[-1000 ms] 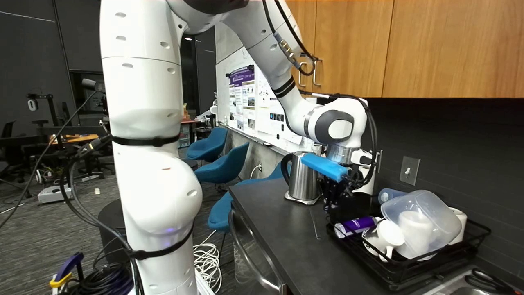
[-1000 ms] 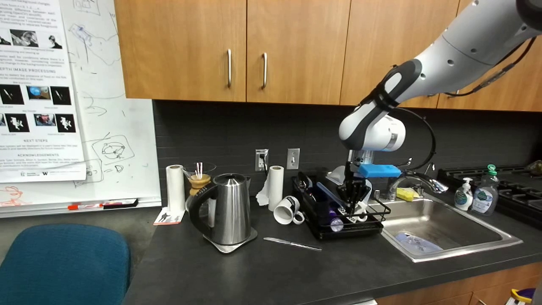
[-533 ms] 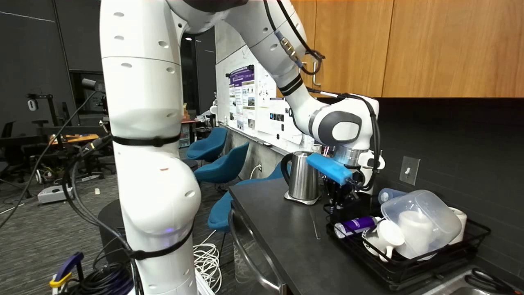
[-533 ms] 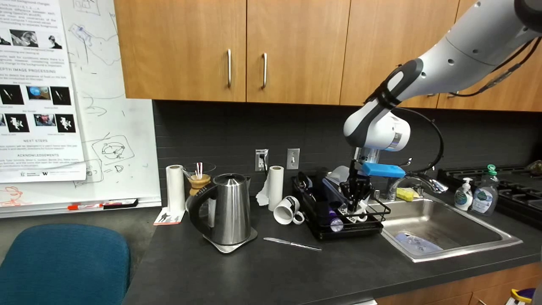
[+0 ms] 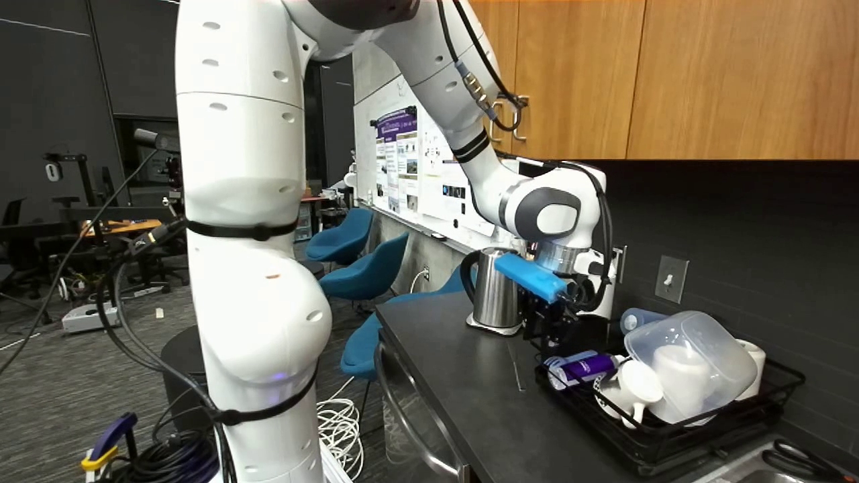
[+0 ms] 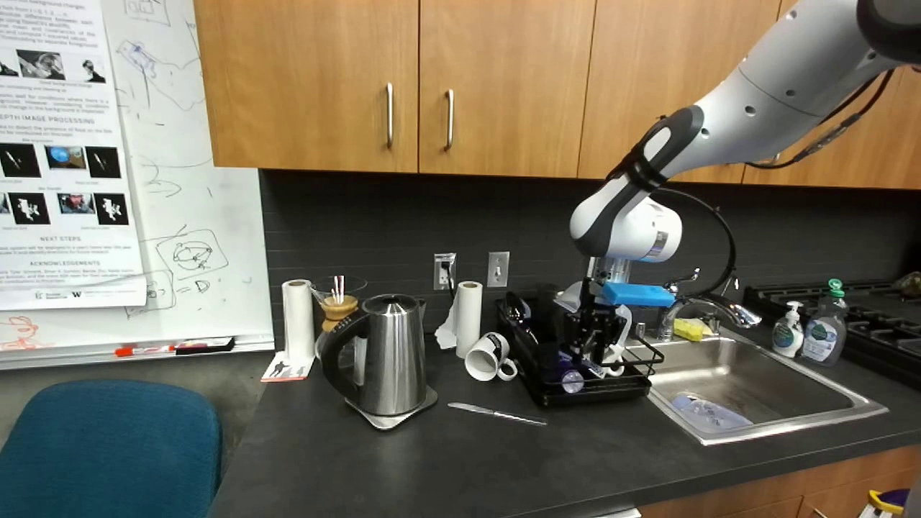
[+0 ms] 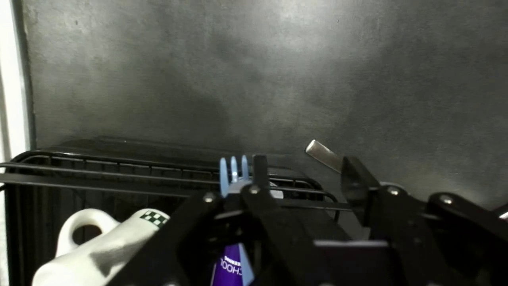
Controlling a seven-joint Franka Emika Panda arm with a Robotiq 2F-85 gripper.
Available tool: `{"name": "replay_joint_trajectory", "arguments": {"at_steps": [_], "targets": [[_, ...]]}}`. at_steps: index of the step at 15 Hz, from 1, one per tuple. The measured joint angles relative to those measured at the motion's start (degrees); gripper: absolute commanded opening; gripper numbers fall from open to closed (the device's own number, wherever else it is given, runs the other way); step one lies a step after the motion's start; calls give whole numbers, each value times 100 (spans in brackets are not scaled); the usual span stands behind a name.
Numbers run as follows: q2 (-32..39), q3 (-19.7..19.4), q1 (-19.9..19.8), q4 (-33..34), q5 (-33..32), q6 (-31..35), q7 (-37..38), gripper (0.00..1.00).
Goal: Put the blue fork onto the dish rack
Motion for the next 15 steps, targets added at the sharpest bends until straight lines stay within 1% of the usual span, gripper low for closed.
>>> {"name": "replay_joint_trajectory", "arguments": {"at_steps": [2,3,6,10,13,15], "targets": [[40,53,25,39,-17,0,1,97],[51,80,48,55,-52,0,1,100],[54,209,183,64,-328,0,26,100],[112,487,509,-5,-829,-12,156,100],[289,695,732,-102,-961,-12,182,100],[412,771,809,-133,-1001,-19,183,100]]}}
